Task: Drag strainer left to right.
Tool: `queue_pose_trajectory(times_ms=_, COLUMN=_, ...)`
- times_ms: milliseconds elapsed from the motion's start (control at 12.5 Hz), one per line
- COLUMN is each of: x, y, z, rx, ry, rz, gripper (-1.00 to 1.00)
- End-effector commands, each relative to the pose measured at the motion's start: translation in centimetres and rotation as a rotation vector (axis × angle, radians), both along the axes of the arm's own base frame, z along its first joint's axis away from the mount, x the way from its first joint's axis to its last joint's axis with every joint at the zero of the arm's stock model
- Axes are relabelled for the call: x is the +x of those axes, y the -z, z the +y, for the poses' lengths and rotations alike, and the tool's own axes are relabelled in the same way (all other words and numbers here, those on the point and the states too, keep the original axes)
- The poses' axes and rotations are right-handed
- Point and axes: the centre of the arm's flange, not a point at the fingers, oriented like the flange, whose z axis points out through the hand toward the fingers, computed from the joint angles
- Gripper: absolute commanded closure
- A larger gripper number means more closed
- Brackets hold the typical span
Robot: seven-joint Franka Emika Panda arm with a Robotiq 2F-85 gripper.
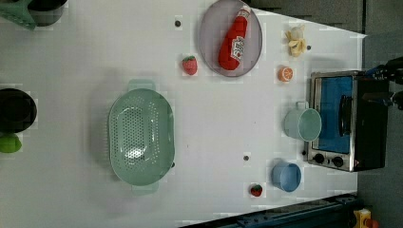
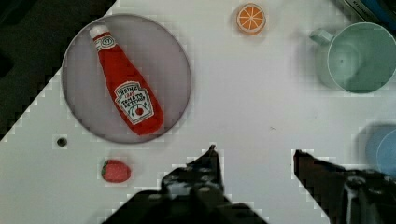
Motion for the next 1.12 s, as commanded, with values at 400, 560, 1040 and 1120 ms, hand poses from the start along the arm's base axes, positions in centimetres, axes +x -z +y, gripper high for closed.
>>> queue_pose_trajectory(times_ms=400, x=-12.3, y=-6.4, z=3.3, rx=-0.011, ry=0.002, rz=-0.04, gripper=-1.0)
queue_pose_trajectory(times_ms=560, x=-12.2, y=-4.5, z=9.3, rx=-0.02, ry=-0.088, rz=-0.002, gripper=-1.0)
queue_pose_trajectory(times_ms=1040, x=-12.6, y=5.4, z=26.3, rx=-0.092, ry=-0.01, rz=0.087, gripper=-1.0)
queue_pose_trajectory(times_ms=1120, x=-12.5, y=7.3, z=28.6, rx=-0.077, ry=0.051, rz=0.08, gripper=-1.0)
